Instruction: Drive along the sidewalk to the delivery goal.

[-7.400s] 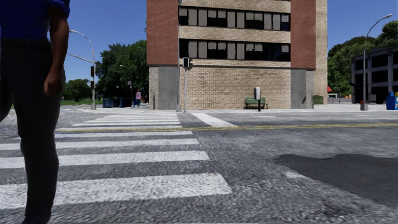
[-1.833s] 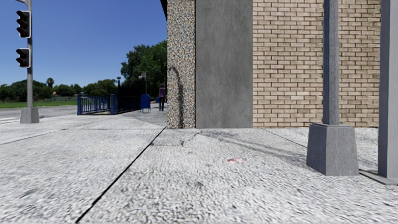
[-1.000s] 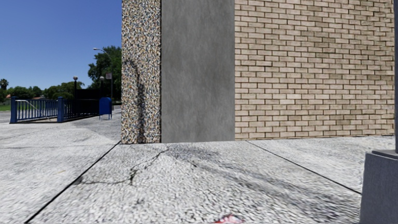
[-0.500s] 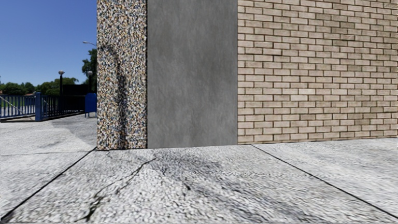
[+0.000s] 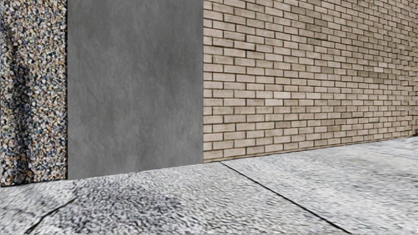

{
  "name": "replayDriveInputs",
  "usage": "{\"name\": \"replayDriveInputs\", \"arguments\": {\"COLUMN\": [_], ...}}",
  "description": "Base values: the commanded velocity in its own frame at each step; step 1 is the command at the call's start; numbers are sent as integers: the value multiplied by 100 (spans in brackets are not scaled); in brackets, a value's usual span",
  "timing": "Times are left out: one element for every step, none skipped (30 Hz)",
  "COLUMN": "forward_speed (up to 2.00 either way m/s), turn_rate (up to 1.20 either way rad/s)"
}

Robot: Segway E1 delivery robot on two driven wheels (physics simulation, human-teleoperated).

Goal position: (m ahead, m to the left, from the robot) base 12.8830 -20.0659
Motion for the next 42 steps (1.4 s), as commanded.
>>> {"name": "replayDriveInputs", "arguments": {"forward_speed": [147, 147, 147, 147, 147, 147, 147, 147, 147, 147, 147, 147, 148, 148, 148, 149, 149, 149, 149, 149, 149, 149, 149, 149, 149, 149, 149, 149, 150, 150, 150, 150, 151, 152, 152, 153, 153, 153, 153, 154, 155, 155], "turn_rate": [-68, -68, -68, -70, -70, -74, -77, -79, -79, -79, -80, -80, -80, -80, -80, -80, -80, -80, -80, -80, -80, -80, -80, -80, -80, -80, -80, -80, -80, -80, -80, -80, -80, -80, -80, -80, -80, -79, -73, -60, -54, -54]}}
